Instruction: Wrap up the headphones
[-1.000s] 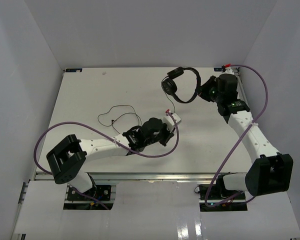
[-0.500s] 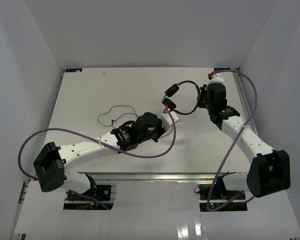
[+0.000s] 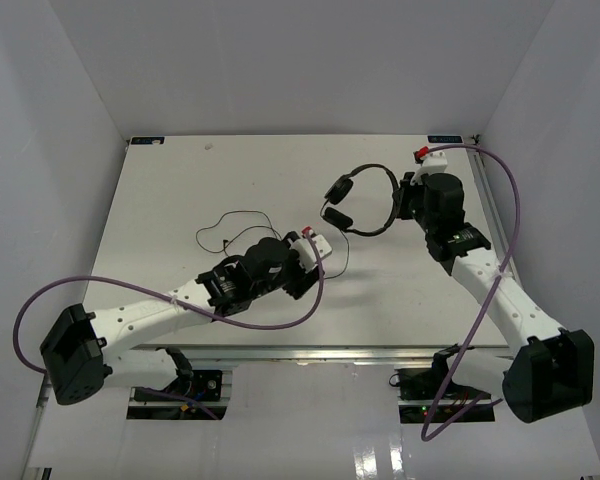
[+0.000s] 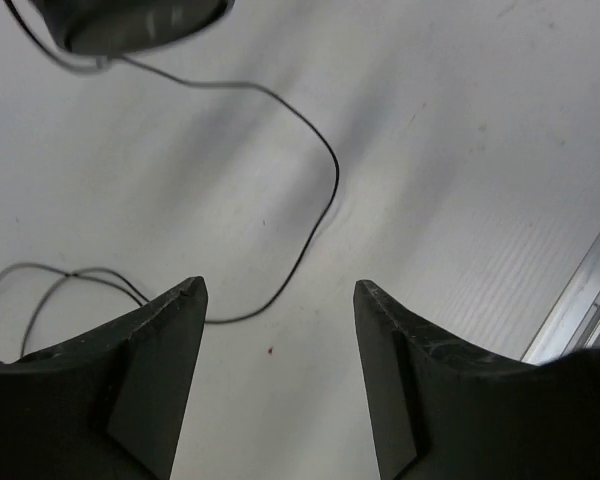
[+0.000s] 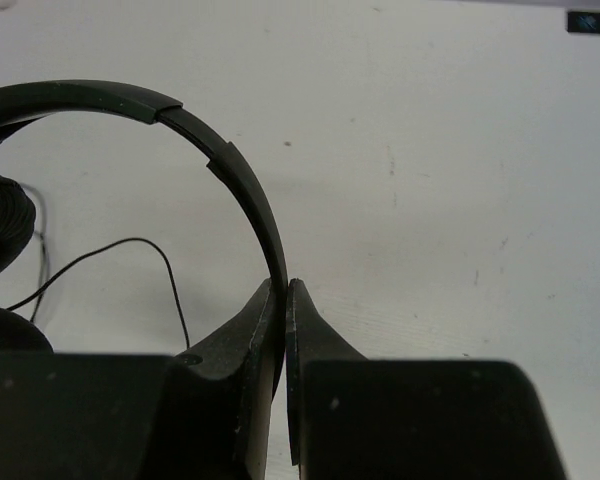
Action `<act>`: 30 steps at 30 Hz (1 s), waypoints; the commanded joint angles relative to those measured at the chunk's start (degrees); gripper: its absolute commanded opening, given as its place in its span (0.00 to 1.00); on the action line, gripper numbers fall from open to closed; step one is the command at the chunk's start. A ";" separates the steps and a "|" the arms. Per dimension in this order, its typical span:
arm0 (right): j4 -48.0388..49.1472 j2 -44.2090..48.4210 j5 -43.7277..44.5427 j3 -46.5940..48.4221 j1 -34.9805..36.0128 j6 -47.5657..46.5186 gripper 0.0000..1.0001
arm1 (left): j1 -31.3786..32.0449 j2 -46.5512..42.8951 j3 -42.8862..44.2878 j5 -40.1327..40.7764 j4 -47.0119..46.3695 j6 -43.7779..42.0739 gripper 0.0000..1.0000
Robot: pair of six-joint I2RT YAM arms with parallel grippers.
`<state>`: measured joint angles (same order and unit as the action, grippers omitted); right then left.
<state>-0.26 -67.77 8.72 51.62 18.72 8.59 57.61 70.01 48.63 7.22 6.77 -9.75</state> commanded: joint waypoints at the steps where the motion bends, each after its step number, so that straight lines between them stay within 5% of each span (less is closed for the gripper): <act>1: 1.95 5.48 -19.09 5.47 -1.01 -4.11 0.08 | -6.80 -5.88 -10.00 -10.09 -9.29 5.58 0.75; 8: -2.46 7.04 -40.08 9.94 -3.56 -4.38 0.08 | -13.22 -3.50 -18.04 -21.00 -21.78 7.16 0.81; 16: -5.87 8.71 -48.80 15.97 -6.21 0.02 0.08 | -13.31 5.34 -18.66 -31.00 -31.79 3.45 0.83; 23: -6.16 8.77 -51.65 17.64 -8.09 2.13 0.08 | -13.31 4.59 -20.85 -40.17 -35.01 6.19 0.85; 30: -6.05 8.68 -54.75 16.67 -8.27 0.24 0.08 | -15.84 -5.38 -24.03 -22.82 -31.66 6.41 0.86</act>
<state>-7.22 -59.81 -42.16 66.65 10.87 8.56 44.29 72.33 25.85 -23.69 -24.62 -4.45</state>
